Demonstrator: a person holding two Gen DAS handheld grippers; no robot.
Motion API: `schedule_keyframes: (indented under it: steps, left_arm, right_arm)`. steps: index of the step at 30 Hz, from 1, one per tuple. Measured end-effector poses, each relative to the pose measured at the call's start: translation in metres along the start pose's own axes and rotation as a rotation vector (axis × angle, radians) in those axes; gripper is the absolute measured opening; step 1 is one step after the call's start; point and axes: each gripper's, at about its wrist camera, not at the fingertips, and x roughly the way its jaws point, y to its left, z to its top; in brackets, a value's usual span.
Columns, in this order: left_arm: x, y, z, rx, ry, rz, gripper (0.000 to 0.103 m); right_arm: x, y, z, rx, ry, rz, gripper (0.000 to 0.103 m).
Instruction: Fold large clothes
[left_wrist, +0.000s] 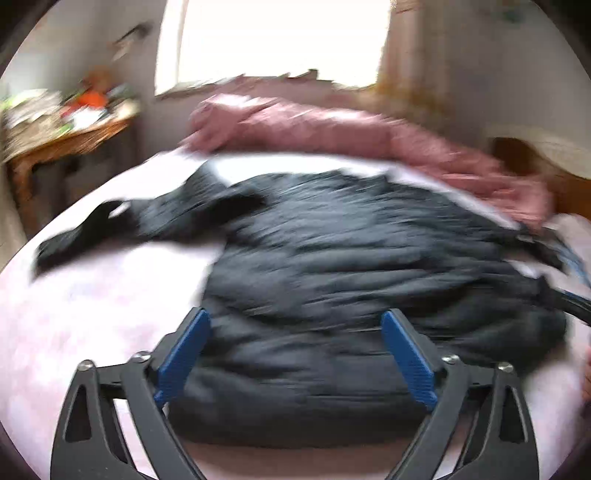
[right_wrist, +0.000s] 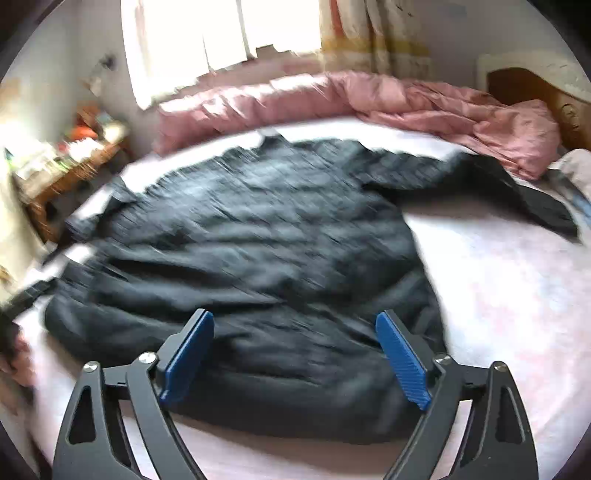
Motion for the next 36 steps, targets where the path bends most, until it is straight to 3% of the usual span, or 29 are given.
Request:
schedule_keyframes:
  steps: [1,3,7,10,12,16,21,24,28,30,32,36]
  left_arm:
    - [-0.004,-0.014,-0.001,0.025,-0.008,-0.080,0.075]
    - [-0.003,-0.035,-0.004,0.035,0.026,-0.228,0.066]
    - [0.026,-0.063,-0.009,0.009,0.162,-0.353,0.056]
    - [0.056,-0.076,-0.021,0.022,0.273,-0.259,0.054]
    - [0.064,-0.079,-0.026,0.023,0.306,-0.220,0.054]
    - [0.064,-0.090,-0.029,0.065,0.284,-0.134,0.053]
    - [0.051,-0.063,-0.016,0.008,0.198,-0.085,0.041]
    - [0.047,-0.040,-0.011,0.057,0.165,0.092,0.041]
    - [0.048,-0.004,-0.011,0.025,0.190,0.229,0.033]
    - [0.051,0.006,-0.014,0.042,0.197,0.299,0.032]
    - [0.057,0.018,-0.018,0.018,0.228,0.318,0.031]
    - [0.062,0.031,-0.022,-0.027,0.248,0.326,0.031]
  right_arm:
    - [-0.002,0.005,0.001,-0.008,-0.011,0.031,0.090]
    - [0.000,0.022,0.000,-0.047,-0.018,0.084,0.089]
    - [0.033,0.046,-0.007,-0.090,0.108,0.096,0.081]
    - [0.057,0.055,-0.017,-0.115,0.221,0.030,0.081]
    - [0.058,0.058,-0.020,-0.134,0.220,0.013,0.081]
    - [0.058,0.066,-0.028,-0.174,0.209,-0.028,0.081]
    - [0.038,0.045,-0.018,-0.117,0.136,-0.008,0.073]
    - [0.038,0.030,-0.017,-0.126,0.166,-0.060,0.065]
    - [0.013,0.001,-0.013,-0.031,0.131,0.006,0.059]
    - [0.007,-0.007,-0.010,-0.025,0.118,-0.016,0.056]
    - [0.018,-0.018,-0.011,-0.008,0.161,-0.086,0.048]
    - [0.035,-0.041,-0.013,0.083,0.202,-0.094,0.039]
